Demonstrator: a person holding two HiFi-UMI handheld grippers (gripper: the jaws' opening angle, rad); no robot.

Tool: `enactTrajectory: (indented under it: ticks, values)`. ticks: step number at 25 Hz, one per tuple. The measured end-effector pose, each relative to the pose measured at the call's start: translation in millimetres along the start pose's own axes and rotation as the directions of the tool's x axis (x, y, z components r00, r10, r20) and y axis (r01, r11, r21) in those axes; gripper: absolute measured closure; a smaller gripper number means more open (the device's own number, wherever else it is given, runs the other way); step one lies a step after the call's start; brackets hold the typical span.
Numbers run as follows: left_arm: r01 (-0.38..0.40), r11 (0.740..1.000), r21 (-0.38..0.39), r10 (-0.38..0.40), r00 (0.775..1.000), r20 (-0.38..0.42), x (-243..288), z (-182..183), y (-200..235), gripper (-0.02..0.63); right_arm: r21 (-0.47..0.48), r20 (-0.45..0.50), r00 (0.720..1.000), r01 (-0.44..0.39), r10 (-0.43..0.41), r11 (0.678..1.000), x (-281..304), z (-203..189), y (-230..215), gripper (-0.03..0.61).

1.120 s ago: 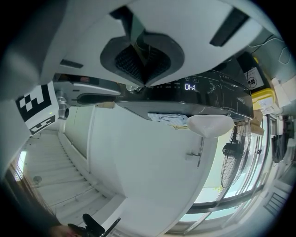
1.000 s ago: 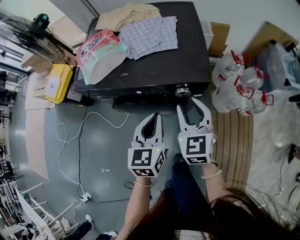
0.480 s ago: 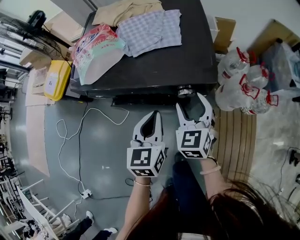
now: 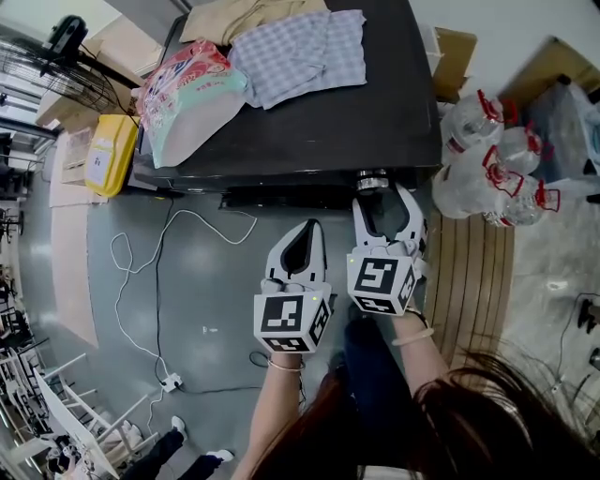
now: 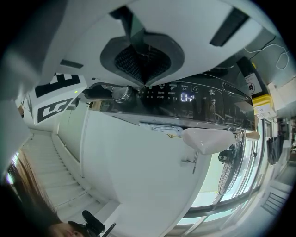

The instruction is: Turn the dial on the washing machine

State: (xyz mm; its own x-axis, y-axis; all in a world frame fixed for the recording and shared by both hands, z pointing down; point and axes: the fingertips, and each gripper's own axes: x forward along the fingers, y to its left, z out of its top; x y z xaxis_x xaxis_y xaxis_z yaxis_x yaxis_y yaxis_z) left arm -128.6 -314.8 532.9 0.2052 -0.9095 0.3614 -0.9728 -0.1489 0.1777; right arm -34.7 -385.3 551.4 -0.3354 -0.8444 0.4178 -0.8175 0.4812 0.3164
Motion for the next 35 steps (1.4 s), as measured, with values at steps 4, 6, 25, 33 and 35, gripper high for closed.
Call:
enactTrajectory:
  ticks: [4,6,25,33,35]
  values:
    - [-0.001,1.000,-0.007,0.001,1.000,-0.003,1,-2,0,0.598,0.070,0.012,1.000,-0.015,0.014,0.997,0,0,0,0.295]
    - [0.001,1.000,-0.009,-0.001,1.000,-0.006,0,-4,0,0.598,0.138,0.026,0.999,-0.035,0.031,0.990,1,0,1,0.296]
    - [0.010,1.000,-0.013,-0.011,1.000,-0.017,0,-13,-2,0.598,0.127,0.011,0.999,-0.035,0.034,0.991,2,0,0,0.255]
    - [0.015,1.000,-0.015,-0.016,1.000,-0.014,4,-11,-5,0.598,0.185,0.013,0.999,-0.047,0.045,0.982,2,-1,1,0.295]
    - [0.014,1.000,-0.015,-0.014,1.000,-0.013,4,-11,-4,0.598,0.228,0.021,0.998,-0.058,0.055,0.972,2,-1,1,0.296]
